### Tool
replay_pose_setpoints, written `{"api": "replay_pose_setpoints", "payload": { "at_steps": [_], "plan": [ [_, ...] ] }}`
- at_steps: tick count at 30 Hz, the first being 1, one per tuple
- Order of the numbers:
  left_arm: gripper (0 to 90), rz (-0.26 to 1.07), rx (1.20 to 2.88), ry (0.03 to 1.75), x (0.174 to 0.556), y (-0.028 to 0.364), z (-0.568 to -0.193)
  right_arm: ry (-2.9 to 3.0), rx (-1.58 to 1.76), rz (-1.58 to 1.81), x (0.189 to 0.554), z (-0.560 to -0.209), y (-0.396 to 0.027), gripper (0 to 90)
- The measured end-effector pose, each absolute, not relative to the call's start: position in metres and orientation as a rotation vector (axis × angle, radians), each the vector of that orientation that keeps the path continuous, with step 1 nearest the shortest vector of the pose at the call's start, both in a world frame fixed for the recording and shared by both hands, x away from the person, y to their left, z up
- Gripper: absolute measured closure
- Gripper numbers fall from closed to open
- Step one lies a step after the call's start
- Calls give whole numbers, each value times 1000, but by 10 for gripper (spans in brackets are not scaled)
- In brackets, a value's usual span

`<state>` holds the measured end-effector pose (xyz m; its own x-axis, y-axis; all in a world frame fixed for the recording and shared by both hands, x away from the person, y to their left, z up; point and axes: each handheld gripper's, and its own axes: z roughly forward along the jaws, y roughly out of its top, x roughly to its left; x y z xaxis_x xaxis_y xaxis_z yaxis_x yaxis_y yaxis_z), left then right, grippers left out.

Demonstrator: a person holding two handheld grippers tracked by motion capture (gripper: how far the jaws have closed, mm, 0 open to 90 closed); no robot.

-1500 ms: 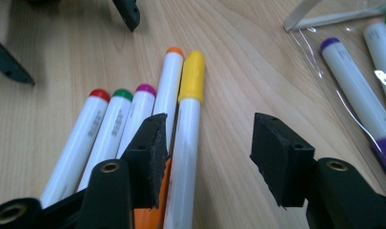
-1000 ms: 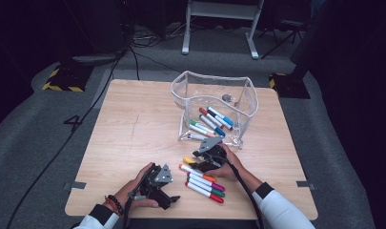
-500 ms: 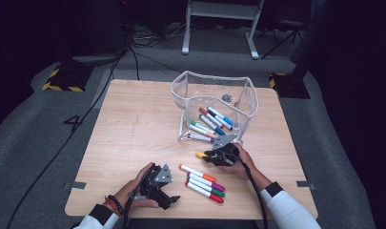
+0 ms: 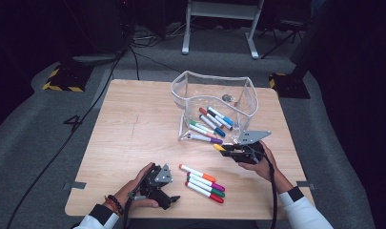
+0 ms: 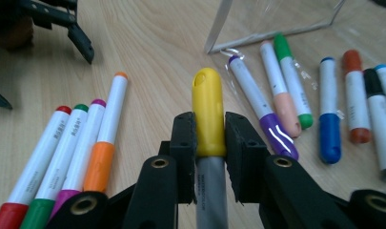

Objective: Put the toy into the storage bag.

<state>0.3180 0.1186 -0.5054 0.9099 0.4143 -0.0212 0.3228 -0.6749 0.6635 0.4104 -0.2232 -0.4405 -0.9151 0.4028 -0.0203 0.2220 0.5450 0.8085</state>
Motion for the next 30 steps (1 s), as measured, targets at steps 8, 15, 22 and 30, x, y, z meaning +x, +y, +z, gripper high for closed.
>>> {"api": "replay_pose_setpoints", "payload": {
  "at_steps": [8,15,22,30],
  "plan": [
    [6,170,2365,523,318,119,-505,2461,497,1389,398,-405,-243,747],
    [5,170,2365,523,318,119,-505,2377,488,1410,390,-375,-254,747],
    [5,170,2367,521,318,119,-505,2340,461,1409,388,-340,-255,747],
    [5,168,2367,518,319,119,-505,2317,445,1368,393,-302,-251,747]
  ]
}}
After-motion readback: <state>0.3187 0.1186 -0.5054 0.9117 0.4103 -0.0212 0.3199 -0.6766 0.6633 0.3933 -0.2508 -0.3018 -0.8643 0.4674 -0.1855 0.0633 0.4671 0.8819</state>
